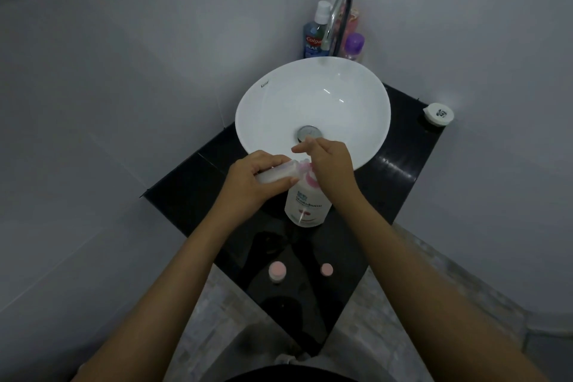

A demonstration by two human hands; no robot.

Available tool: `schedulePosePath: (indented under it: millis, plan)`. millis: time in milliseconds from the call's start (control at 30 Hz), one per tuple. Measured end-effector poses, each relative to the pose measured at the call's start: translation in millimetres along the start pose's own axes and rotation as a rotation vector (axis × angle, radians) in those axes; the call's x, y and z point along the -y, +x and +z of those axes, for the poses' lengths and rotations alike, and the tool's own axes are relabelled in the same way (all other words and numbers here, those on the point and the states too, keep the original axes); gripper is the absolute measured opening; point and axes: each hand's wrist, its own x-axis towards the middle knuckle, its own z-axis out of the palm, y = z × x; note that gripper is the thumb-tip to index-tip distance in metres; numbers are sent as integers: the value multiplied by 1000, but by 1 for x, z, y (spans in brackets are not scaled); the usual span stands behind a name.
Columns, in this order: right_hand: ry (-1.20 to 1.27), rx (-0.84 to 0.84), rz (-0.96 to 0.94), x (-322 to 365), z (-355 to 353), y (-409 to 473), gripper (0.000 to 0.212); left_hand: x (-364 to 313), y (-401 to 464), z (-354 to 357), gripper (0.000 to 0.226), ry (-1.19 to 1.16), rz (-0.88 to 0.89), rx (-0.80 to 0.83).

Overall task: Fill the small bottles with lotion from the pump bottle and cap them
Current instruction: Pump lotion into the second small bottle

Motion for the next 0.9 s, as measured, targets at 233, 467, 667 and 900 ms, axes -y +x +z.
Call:
schedulePosePath:
  millis: [233,467,667,900]
  plan:
    - [-159,22,-62,0,-2,-2,34,6,-5,4,35,-17,-13,28]
    - [-50,15,-43,8,-7,-4,35,2,-4,0,34,-40,22,3]
    - [-26,-7,-28,-5,4,-6,34,12,-5,3,35,-27,-14,38]
    - [-82,37,-23,8,-7,-4,35,8,-8,1,30,-32,-5,17]
